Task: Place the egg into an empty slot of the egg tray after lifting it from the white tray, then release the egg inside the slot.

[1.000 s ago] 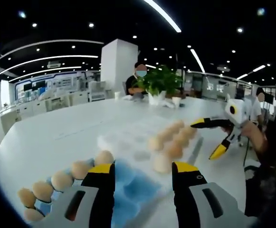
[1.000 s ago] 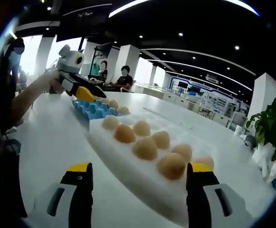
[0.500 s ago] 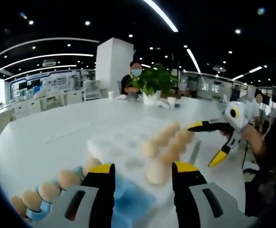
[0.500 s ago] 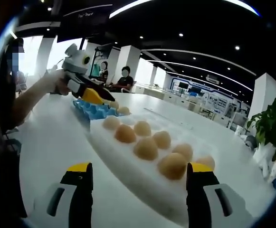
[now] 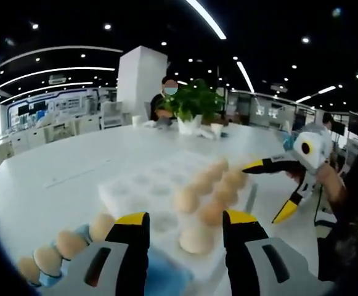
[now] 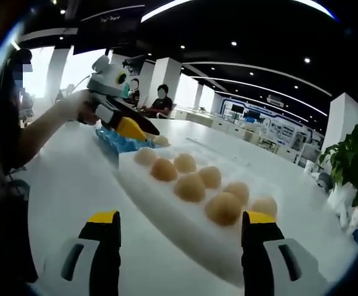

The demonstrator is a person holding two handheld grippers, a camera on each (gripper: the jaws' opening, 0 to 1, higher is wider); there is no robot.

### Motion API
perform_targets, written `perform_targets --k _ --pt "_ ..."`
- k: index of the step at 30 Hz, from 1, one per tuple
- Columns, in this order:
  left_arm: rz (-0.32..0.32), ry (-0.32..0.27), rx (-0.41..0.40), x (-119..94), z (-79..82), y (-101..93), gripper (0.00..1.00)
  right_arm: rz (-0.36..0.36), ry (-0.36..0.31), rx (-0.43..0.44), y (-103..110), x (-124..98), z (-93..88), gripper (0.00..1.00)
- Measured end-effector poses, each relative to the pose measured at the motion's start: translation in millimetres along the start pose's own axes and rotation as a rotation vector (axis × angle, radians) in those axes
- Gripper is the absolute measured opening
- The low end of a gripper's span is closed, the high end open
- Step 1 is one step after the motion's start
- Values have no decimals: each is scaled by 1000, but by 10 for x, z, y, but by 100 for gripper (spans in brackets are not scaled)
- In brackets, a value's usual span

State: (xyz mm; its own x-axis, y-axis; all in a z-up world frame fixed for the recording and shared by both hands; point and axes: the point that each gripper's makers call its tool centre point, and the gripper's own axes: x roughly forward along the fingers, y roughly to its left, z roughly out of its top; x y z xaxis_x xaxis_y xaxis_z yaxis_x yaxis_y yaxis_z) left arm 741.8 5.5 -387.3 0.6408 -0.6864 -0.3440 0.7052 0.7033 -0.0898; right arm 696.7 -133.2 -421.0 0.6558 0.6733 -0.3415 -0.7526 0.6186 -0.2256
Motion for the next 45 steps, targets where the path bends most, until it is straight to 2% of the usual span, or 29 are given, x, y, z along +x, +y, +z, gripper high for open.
perform_targets --k 15,17,18,20,26,36,45 --pt "-32 23 11 134 9 -101 49 22 41 72 47 0 -144 84" --pt "-34 29 12 156 6 -90 50 19 18 98 54 -6 -109 85" --pt "-36 32 13 166 6 -82 50 28 4 148 67 -8 -79 86" --pt "-43 38 13 190 13 -73 50 24 -1 182 24 -14 -57 86" --pt "-46 51 26 220 21 -88 50 24 18 147 55 -10 -82 86" --pt "-62 77 17 372 30 -48 50 26 8 149 35 -2 -85 86" --pt "-41 109 18 475 19 -4 49 31 1 148 55 -9 -83 86"
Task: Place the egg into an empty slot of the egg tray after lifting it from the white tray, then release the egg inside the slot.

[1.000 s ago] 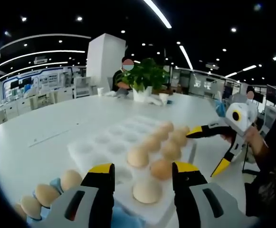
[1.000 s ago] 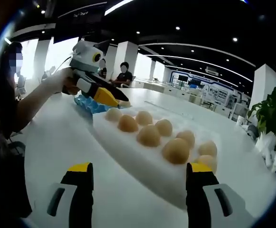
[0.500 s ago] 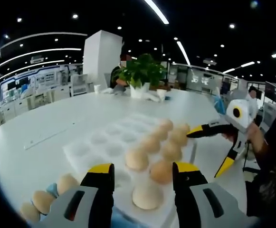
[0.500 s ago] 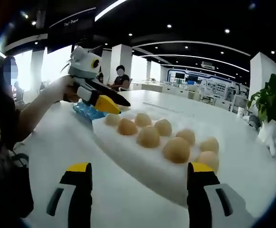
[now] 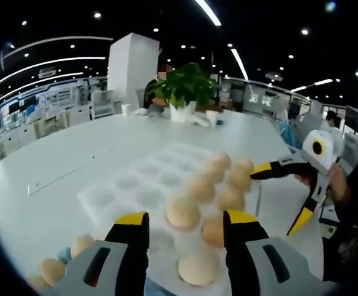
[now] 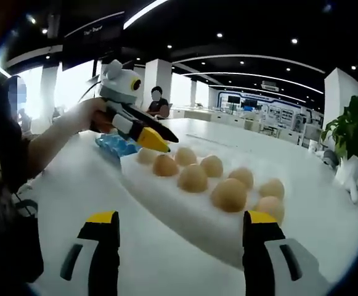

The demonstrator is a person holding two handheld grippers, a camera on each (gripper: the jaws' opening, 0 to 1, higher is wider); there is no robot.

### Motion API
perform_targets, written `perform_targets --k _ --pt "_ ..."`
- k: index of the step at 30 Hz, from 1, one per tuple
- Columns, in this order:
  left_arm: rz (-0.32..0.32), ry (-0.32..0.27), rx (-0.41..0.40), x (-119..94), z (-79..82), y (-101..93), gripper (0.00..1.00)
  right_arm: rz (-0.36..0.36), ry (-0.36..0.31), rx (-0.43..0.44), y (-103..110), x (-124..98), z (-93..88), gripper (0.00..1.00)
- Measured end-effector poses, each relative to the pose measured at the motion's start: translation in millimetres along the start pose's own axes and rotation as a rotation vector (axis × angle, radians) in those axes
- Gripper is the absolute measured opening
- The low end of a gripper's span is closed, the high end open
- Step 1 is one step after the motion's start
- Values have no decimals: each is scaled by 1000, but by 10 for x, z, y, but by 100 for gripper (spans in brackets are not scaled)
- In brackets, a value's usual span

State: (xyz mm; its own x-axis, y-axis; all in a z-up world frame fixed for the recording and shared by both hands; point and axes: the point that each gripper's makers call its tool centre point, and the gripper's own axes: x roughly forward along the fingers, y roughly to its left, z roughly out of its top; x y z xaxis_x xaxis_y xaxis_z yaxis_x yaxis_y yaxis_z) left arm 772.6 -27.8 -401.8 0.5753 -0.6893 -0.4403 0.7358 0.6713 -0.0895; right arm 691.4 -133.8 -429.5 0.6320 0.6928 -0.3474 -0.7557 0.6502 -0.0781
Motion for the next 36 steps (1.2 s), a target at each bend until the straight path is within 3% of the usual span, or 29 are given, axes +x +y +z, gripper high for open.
perform_targets --k 14,21,25,33,36 --pt "-15 66 -12 183 -24 12 47 10 -14 3 16 -13 8 86" --pt "-23 124 29 270 -30 57 45 13 -16 6 -18 -18 3 85" --pt "-15 197 77 292 -107 106 42 15 -19 4 -4 -17 4 85" --pt "-44 231 108 351 -104 87 44 15 -19 -6 0 -17 0 85" --pt "-65 236 148 364 -94 42 40 14 -18 -8 4 -15 -1 85"
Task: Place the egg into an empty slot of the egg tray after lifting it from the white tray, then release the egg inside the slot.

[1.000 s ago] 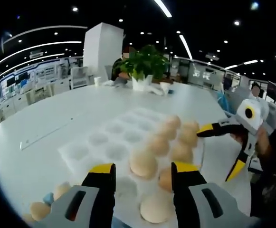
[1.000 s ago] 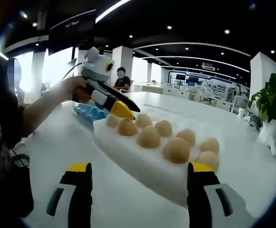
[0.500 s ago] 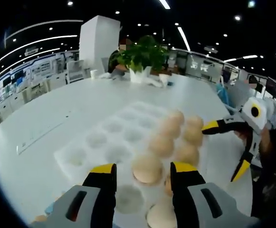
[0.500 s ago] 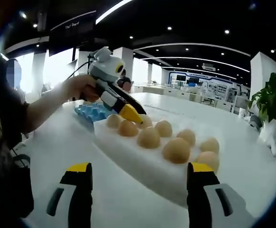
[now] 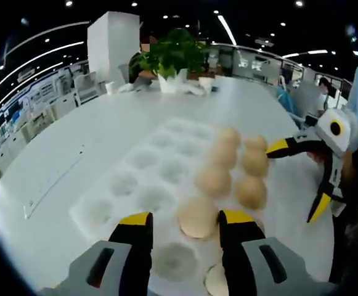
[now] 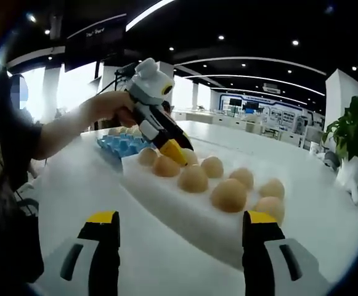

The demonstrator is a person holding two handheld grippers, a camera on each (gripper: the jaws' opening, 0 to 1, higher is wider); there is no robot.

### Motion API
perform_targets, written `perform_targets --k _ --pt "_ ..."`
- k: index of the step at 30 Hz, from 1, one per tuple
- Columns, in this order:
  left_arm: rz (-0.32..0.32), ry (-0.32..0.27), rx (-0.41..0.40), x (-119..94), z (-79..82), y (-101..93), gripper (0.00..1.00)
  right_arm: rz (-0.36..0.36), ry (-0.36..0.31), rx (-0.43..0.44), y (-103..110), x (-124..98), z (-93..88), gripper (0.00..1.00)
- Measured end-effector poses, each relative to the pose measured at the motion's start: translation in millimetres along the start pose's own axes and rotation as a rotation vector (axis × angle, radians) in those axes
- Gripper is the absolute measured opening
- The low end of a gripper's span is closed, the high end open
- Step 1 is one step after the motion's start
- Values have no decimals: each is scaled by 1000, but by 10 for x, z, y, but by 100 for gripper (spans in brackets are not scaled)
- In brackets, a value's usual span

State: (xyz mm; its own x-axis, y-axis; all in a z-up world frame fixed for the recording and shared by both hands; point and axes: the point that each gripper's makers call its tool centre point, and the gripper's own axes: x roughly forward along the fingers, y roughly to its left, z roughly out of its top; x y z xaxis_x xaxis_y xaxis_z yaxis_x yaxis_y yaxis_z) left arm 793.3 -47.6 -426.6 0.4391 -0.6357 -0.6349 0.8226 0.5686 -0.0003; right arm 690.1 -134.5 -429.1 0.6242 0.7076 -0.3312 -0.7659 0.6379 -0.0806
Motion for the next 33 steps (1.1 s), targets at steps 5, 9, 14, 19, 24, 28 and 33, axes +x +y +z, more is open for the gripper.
perform_targets --k 5,9,14,19,24,28,33 --pt "-32 27 48 18 13 -32 35 -2 4 -6 4 3 -6 85" --pt "-84 80 99 22 -4 -137 30 -2 7 -7 13 6 -5 85" --pt "-90 110 138 1 -28 -242 27 -7 8 -9 3 15 -6 85" --pt "-94 109 135 -15 -41 -248 27 -6 13 -15 7 19 -10 86" --pt "-90 98 143 -34 -49 -287 27 -3 14 -5 0 29 -1 86" --pt "-85 102 151 -18 -28 -254 27 3 9 12 13 23 9 87" --pt "-82 98 147 5 5 -193 27 5 10 18 5 26 14 87"
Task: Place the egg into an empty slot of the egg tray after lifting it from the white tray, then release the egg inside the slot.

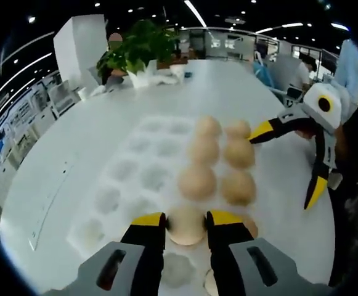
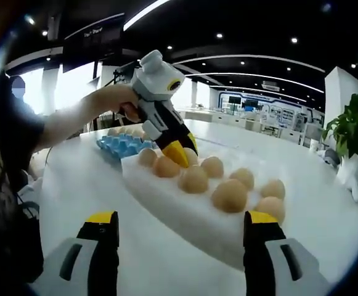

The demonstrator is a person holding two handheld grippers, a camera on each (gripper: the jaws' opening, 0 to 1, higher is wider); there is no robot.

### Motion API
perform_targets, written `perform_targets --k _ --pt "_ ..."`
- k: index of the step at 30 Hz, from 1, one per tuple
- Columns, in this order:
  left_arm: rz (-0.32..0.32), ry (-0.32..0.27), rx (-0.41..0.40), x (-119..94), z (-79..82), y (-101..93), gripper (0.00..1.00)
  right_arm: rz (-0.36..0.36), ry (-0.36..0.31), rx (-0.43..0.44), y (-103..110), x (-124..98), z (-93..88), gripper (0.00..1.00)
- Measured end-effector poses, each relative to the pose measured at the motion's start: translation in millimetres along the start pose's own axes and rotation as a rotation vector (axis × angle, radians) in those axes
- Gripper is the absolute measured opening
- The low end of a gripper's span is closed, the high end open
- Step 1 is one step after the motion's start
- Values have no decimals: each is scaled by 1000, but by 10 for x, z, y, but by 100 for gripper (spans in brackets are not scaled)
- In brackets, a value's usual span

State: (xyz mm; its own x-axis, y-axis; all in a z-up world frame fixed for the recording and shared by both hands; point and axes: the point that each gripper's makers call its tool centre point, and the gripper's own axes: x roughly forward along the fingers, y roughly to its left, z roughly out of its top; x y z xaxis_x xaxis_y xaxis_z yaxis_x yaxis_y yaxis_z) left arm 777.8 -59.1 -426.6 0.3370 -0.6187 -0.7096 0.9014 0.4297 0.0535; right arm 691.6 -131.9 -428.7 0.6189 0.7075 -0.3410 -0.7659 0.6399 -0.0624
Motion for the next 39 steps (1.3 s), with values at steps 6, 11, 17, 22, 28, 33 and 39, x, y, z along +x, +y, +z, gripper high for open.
perform_targets --k 6,11,17,22,28,33,39 --pt "7 -32 -10 -30 70 89 26 10 -8 24 -14 -6 43 86" --pt "17 -51 -17 -90 117 153 26 20 -29 24 12 -12 120 86" --pt "38 -71 -20 -188 125 184 26 20 -36 16 5 -4 156 86" --pt "51 -93 -34 -297 86 224 26 23 -37 13 17 4 168 86" --pt "79 -126 -53 -440 50 248 26 25 -39 13 27 12 182 86" --pt "105 -150 -66 -596 16 226 26 27 -40 11 34 23 191 86" --pt "138 -188 -78 -800 -38 145 26 25 -45 11 25 30 202 86"
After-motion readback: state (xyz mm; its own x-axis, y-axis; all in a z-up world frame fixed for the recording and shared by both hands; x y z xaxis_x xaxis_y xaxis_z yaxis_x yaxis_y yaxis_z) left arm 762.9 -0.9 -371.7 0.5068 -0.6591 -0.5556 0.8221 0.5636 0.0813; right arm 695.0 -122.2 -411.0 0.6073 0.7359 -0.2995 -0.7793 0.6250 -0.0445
